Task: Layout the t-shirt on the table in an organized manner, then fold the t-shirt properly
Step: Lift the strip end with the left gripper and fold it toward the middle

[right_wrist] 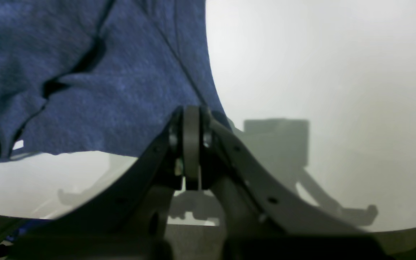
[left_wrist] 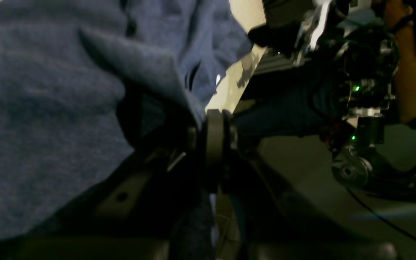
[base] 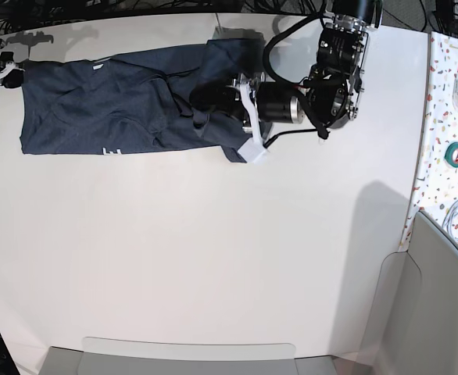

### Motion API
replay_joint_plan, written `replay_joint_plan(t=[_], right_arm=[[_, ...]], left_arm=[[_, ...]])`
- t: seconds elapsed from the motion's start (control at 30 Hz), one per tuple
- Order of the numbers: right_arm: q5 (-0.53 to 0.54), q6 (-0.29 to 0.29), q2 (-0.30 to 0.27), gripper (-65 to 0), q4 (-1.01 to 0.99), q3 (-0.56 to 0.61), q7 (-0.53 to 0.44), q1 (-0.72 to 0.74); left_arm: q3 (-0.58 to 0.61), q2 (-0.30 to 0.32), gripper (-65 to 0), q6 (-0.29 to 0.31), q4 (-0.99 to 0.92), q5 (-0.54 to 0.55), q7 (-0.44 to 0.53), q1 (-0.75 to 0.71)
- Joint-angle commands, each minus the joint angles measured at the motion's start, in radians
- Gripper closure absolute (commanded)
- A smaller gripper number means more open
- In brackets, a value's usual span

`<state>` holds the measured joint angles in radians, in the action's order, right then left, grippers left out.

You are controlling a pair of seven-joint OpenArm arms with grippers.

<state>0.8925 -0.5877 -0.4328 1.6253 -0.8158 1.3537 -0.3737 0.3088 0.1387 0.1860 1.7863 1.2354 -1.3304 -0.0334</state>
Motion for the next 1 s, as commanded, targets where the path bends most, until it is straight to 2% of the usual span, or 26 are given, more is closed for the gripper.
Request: replay_joint_plan(t=[0.0,0.43,0.83,0.87,0.97], right_arm=[[0.011,0.002,-0.019,-0.6,0.013,-0.006,-0.01,0.0],[0.011,0.002,-0.005,-0.6,-0.063,-0.007,-0.015,0.005],[0.011,0.002,-0.004,-0.6,-0.064,-0.006,-0.015,0.02],[0.011,0.002,-0.004,-0.6,-0.064,-0.006,-0.015,0.02],[0.011,0.002,0.007,-0.6,-0.064,-0.006,-0.015,0.025]], left_arm=[[0.011,-0.001,0.0,0.0,0.016,0.031,0.018,0.025],[0.083,-0.02,0.0,0.004,0.016,0.03,0.021,0.105],[0.143,-0.037,0.0,0.004,0.016,-0.075,0.039,0.111],[0.143,-0.038,-0.8,0.005,0.016,-0.081,0.039,0.111],[0.178,-0.038,-10.0,0.005,0.016,-0.081,0.045,0.112]])
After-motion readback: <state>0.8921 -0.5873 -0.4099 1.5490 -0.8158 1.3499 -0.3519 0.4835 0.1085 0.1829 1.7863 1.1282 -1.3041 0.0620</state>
